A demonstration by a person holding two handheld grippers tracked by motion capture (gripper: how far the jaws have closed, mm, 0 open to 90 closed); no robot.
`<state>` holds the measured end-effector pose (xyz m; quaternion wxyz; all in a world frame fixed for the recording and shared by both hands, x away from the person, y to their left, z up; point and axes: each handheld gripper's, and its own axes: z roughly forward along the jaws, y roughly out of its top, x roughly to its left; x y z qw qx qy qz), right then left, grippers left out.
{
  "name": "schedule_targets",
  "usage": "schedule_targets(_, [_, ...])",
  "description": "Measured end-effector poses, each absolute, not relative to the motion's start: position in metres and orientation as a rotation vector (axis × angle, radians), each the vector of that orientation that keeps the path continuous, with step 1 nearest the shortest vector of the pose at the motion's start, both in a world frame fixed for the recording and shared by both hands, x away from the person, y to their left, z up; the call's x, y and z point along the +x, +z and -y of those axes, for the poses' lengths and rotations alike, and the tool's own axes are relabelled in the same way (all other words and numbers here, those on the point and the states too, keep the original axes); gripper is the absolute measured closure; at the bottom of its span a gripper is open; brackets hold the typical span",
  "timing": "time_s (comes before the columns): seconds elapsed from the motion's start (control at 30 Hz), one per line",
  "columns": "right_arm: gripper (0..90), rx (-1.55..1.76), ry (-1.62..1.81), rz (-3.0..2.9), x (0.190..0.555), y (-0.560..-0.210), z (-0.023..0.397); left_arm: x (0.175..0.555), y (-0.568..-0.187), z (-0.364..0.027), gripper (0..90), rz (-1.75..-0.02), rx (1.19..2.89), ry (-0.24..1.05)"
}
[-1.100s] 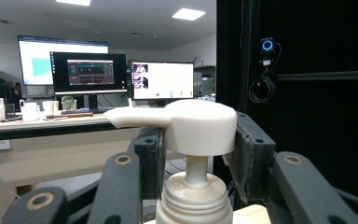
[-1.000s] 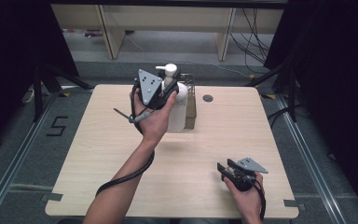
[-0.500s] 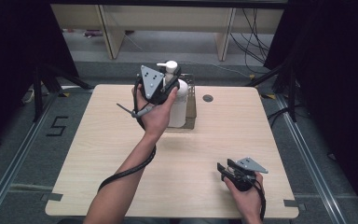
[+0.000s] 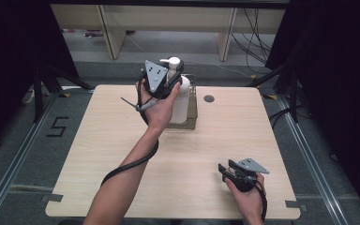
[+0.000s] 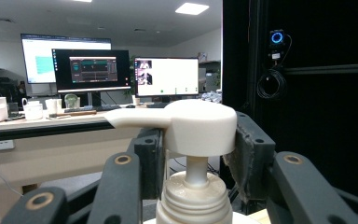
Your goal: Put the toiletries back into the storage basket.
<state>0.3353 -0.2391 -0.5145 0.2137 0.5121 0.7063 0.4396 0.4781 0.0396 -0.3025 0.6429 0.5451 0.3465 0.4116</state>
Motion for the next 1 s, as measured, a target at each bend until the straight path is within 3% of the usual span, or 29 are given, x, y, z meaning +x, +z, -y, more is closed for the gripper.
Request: schedule_targets(1.0, [51.6,1.372,1.207,-1.966,0.337,-0.515,0.242,0.511,-0.311,-0.033,59.0,-0.815,1.267,0.944])
